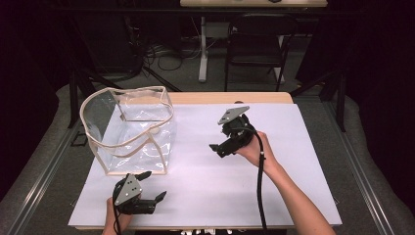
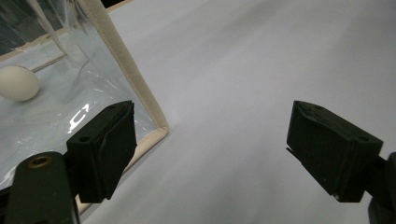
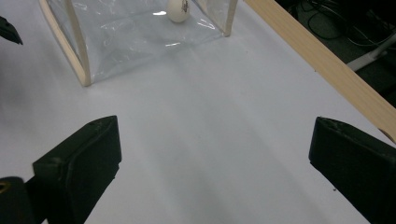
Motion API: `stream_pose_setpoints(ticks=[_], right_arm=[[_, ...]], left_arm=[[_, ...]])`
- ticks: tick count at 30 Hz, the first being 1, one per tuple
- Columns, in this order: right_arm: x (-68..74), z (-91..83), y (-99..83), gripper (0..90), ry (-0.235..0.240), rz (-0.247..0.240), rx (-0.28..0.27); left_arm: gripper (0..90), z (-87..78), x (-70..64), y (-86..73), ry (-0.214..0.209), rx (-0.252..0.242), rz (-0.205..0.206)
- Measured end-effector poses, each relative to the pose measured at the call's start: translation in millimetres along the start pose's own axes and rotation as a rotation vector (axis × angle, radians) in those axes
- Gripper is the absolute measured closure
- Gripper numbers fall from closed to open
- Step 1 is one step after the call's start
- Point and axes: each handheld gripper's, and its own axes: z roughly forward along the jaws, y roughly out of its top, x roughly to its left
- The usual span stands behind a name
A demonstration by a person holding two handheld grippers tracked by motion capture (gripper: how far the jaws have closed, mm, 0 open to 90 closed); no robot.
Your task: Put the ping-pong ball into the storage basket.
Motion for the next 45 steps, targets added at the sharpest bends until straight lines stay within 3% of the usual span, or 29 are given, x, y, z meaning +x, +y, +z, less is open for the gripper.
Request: stream_pose_setpoints(ticks=[45], right_arm=[[25.7,-21.9,-125.3,1.6,-0.073,0.077,0.022]], left_arm=[[16.2,0.0,-0.8,-0.6,0.006,0.005,0.001]])
